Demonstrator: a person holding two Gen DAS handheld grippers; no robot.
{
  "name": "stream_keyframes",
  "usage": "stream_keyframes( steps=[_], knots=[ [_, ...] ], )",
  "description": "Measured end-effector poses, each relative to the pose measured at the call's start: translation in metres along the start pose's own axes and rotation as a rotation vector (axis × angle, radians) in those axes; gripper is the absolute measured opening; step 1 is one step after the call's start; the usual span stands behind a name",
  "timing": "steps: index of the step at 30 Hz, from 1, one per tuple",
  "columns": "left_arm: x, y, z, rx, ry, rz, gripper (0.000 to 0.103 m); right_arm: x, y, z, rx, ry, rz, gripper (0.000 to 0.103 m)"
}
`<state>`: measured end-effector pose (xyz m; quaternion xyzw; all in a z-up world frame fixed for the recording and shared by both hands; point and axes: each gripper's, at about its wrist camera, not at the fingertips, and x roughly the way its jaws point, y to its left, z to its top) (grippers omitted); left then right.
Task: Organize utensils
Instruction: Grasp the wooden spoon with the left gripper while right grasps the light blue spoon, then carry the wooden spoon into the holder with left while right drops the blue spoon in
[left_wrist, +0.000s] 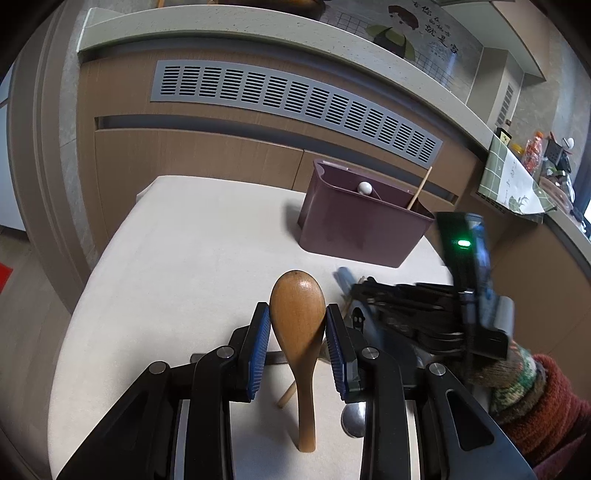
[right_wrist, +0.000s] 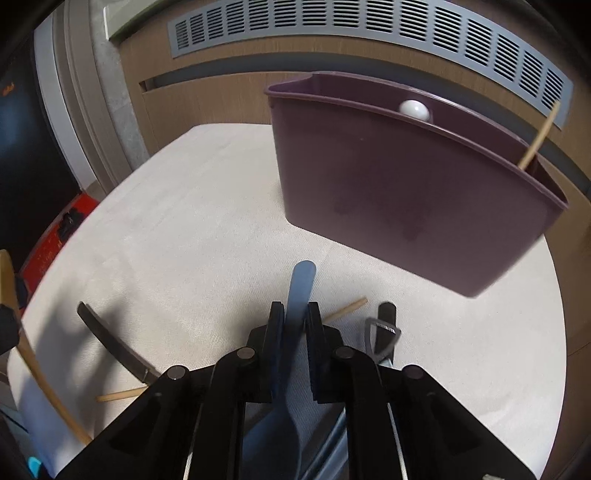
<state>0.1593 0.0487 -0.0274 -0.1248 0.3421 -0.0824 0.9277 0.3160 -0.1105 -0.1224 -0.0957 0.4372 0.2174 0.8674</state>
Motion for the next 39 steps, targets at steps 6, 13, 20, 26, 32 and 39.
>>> stream_keyframes(
  steps=[6, 13, 20, 26, 32, 39],
  knots=[
    [-0.001, -0.017, 0.001, 0.041, 0.009, -0.01, 0.031, -0.054, -0.029, -0.031, 0.076, -0.106, -0.006, 0.01],
    [-0.01, -0.05, 0.002, 0.121, -0.003, -0.026, 0.031, -0.125, -0.047, -0.071, 0.084, -0.254, -0.068, 0.01],
    [-0.026, -0.069, 0.003, 0.163, -0.027, -0.015, 0.031, -0.16, -0.059, -0.087, 0.117, -0.343, -0.055, 0.01],
    [-0.035, -0.08, 0.007, 0.191, -0.048, -0.013, 0.031, -0.171, -0.058, -0.086, 0.117, -0.397, -0.037, 0.009],
    [-0.037, -0.084, 0.012, 0.204, -0.054, -0.016, 0.031, -0.181, -0.054, -0.083, 0.099, -0.435, -0.043, 0.009],
    [-0.059, -0.099, 0.082, 0.261, -0.19, -0.051, 0.031, -0.206, -0.059, -0.05, 0.079, -0.495, -0.057, 0.009]
  ],
)
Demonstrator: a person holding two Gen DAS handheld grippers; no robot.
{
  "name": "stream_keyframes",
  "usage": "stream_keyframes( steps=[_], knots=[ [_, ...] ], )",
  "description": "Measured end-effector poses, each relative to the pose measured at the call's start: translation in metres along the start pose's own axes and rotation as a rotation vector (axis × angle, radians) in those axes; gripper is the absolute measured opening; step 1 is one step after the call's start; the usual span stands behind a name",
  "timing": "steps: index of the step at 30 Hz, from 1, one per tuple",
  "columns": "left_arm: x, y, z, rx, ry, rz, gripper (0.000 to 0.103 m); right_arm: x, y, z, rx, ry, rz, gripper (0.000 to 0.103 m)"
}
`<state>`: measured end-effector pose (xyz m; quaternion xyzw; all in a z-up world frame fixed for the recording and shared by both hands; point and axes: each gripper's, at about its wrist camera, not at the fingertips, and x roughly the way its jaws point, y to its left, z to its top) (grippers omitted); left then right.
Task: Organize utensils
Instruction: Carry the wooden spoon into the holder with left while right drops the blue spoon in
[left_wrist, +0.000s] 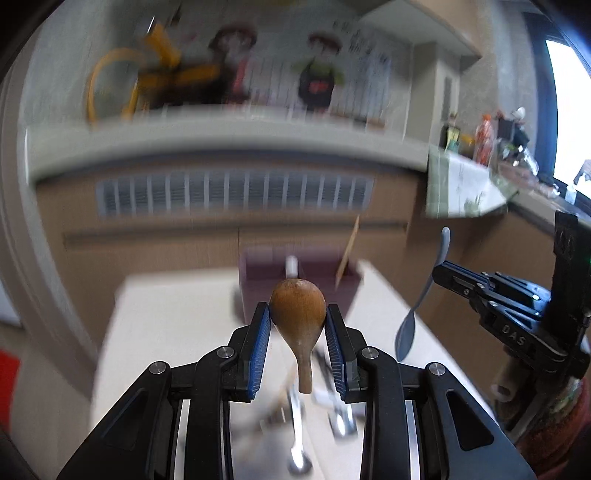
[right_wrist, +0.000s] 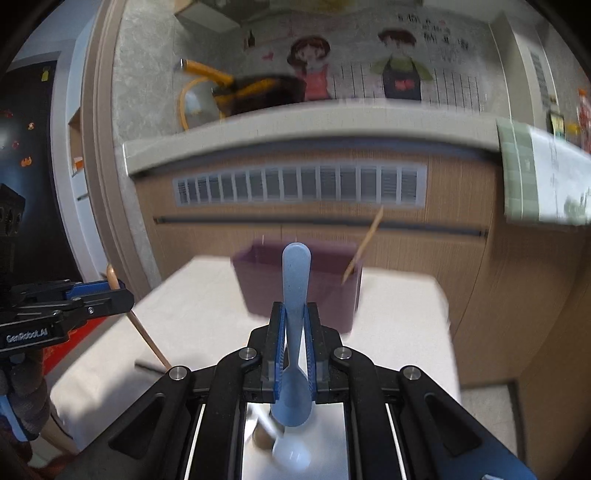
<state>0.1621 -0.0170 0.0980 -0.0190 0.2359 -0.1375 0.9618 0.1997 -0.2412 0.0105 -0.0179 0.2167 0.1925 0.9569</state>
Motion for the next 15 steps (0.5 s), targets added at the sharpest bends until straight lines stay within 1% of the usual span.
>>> stream_keyframes(
  steps=[1, 3, 5, 8, 11, 14, 15],
  knots=[
    [-0.002, -0.002, 0.019, 0.027, -0.04, 0.0, 0.031, -0.004, 0.001, 0.018, -0.023, -0.027, -0.003, 0.009],
    [-0.001, -0.004, 0.054, 0.064, -0.089, -0.007, 0.031, -0.011, 0.001, 0.052, -0.059, -0.085, -0.02, 0.009],
    [0.005, -0.003, 0.086, 0.066, -0.133, -0.01, 0.031, -0.017, 0.001, 0.089, -0.082, -0.154, -0.041, 0.009],
    [0.021, 0.004, 0.115, 0.051, -0.169, -0.023, 0.031, -0.02, -0.001, 0.139, -0.091, -0.253, -0.079, 0.009],
    [0.052, 0.018, 0.126, 0.026, -0.15, -0.055, 0.031, -0.007, -0.006, 0.158, -0.082, -0.281, -0.103, 0.009],
    [0.092, 0.033, 0.124, -0.003, -0.092, -0.061, 0.031, 0.024, -0.013, 0.16, -0.067, -0.259, -0.119, 0.009],
    [0.108, 0.039, 0.12, -0.017, -0.061, -0.065, 0.031, 0.041, -0.016, 0.156, -0.064, -0.231, -0.127, 0.009]
  ],
)
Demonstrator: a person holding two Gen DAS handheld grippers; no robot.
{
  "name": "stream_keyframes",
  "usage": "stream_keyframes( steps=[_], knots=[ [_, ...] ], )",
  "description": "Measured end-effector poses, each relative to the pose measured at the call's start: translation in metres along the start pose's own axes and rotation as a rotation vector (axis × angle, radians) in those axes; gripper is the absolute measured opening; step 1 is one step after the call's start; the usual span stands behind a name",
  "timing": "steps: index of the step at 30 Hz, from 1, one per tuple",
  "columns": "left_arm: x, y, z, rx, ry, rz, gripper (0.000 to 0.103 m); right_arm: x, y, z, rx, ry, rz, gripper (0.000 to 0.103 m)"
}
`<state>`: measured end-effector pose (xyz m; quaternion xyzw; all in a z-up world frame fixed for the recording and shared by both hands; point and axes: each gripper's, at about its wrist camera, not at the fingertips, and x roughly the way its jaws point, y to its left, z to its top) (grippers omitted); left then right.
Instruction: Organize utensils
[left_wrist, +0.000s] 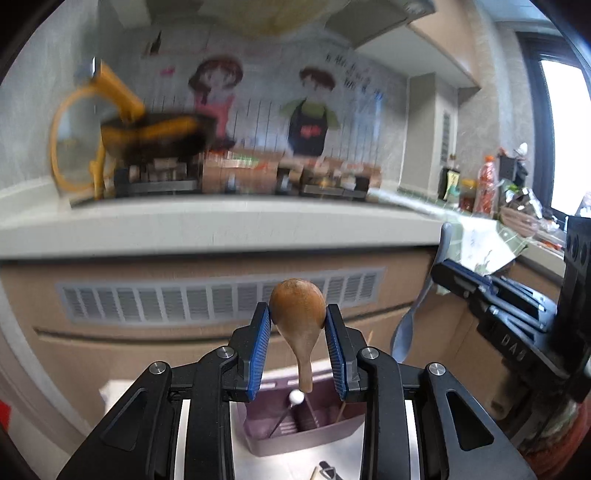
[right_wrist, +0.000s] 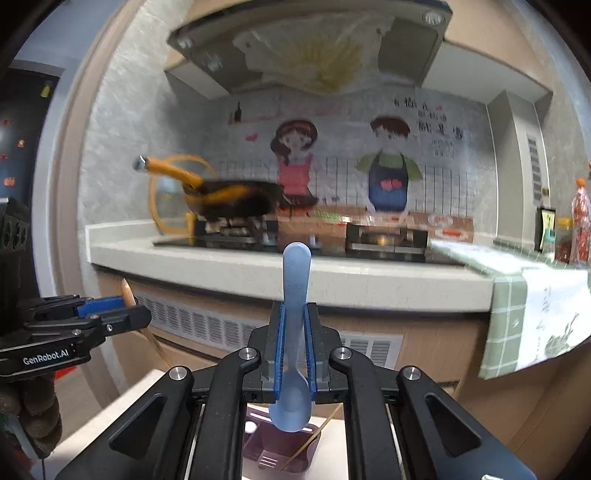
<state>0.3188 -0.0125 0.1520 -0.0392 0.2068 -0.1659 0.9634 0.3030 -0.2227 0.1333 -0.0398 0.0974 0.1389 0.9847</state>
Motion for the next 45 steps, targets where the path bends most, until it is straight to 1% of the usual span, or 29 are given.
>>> stream_keyframes(
  steps=[2, 6, 8, 10, 15, 19, 24, 27, 29, 30, 33, 36, 41, 45],
  knots=[
    [0.02, 0.009, -0.011, -0.016, 0.04, 0.001, 0.031, 0.019, 0.0, -0.013, 0.003, 0.038, -0.006, 0.009],
    [0.052, 0.019, -0.034, -0.047, 0.111, -0.003, 0.031, 0.058, 0.005, -0.051, 0.012, 0.138, -0.006, 0.009],
    [0.066, 0.023, -0.048, -0.064, 0.151, -0.01, 0.031, 0.071, 0.007, -0.066, 0.018, 0.177, -0.002, 0.009],
    [0.074, 0.025, -0.056, -0.068, 0.175, -0.008, 0.031, 0.081, 0.007, -0.078, 0.024, 0.212, -0.004, 0.009],
    [0.09, 0.031, -0.073, -0.101, 0.21, -0.018, 0.031, 0.096, 0.006, -0.099, 0.017, 0.263, 0.0, 0.009],
    [0.099, 0.031, -0.08, -0.1, 0.232, -0.02, 0.031, 0.108, 0.004, -0.108, 0.024, 0.297, 0.002, 0.009],
    [0.112, 0.034, -0.09, -0.13, 0.264, -0.069, 0.032, 0.116, 0.002, -0.12, 0.04, 0.34, 0.008, 0.01],
    [0.11, 0.037, -0.092, -0.159, 0.249, -0.069, 0.035, 0.119, 0.002, -0.127, 0.062, 0.376, 0.042, 0.011],
    [0.105, 0.038, -0.091, -0.17, 0.236, -0.066, 0.038, 0.117, 0.005, -0.13, 0.045, 0.376, 0.047, 0.013],
    [0.102, 0.038, -0.092, -0.169, 0.227, -0.059, 0.038, 0.115, 0.007, -0.131, 0.031, 0.372, 0.047, 0.014],
    [0.086, 0.036, -0.094, -0.147, 0.197, -0.025, 0.038, 0.109, 0.014, -0.131, 0.006, 0.365, 0.044, 0.014],
    [0.069, 0.033, -0.1, -0.125, 0.181, 0.004, 0.038, 0.1, 0.018, -0.129, 0.009, 0.357, 0.05, 0.014],
    [0.04, 0.034, -0.125, -0.107, 0.202, 0.03, 0.038, 0.081, 0.024, -0.131, 0.015, 0.353, 0.063, 0.014],
    [0.024, 0.035, -0.156, -0.092, 0.256, 0.046, 0.038, 0.063, 0.031, -0.143, 0.014, 0.373, 0.088, 0.014]
  ],
)
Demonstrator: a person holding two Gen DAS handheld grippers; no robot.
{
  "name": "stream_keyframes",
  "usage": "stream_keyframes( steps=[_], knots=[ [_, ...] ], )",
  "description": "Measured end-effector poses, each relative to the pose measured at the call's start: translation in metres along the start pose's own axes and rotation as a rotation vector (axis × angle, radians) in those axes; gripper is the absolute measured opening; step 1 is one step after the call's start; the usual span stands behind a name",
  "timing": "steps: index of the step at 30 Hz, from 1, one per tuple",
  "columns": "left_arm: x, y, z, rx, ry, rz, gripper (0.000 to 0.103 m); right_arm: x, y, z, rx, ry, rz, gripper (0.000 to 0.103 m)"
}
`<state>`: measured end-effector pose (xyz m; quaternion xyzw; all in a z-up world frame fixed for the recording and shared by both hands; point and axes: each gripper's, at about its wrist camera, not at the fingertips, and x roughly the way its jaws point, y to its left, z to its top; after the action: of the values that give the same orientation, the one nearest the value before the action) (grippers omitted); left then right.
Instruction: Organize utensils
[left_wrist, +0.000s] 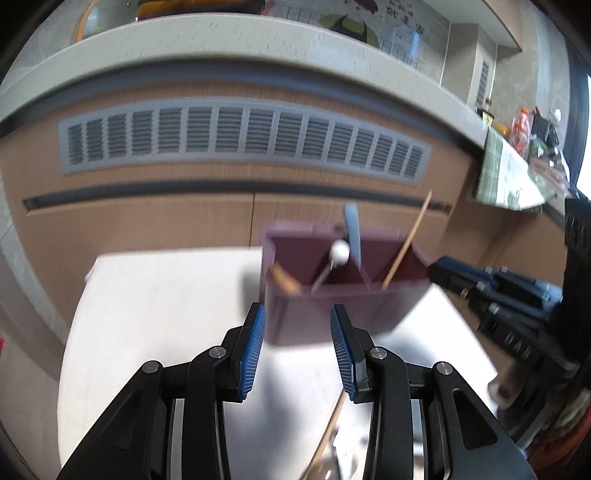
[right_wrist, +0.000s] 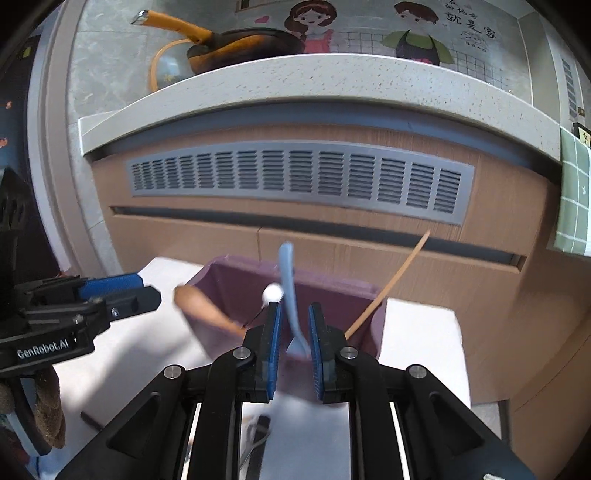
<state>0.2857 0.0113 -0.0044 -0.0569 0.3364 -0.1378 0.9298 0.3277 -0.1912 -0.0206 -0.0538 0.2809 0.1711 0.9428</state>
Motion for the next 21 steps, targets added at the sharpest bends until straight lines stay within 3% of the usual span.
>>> stream_keyframes(
  steps=[7, 13, 21],
  knots=[
    [0.005, 0.031, -0.058, -0.068, 0.152, -0.018, 0.038, -0.015, 0.012, -0.043, -0.024, 0.098, 0.045, 0.014],
    [0.0, 0.065, -0.093, -0.157, 0.206, 0.02, 0.038, -0.023, 0.025, -0.097, -0.093, 0.217, 0.062, 0.014],
    [-0.021, 0.067, -0.126, -0.207, 0.239, -0.044, 0.038, -0.016, 0.012, -0.127, 0.048, 0.313, 0.095, 0.014]
  ],
)
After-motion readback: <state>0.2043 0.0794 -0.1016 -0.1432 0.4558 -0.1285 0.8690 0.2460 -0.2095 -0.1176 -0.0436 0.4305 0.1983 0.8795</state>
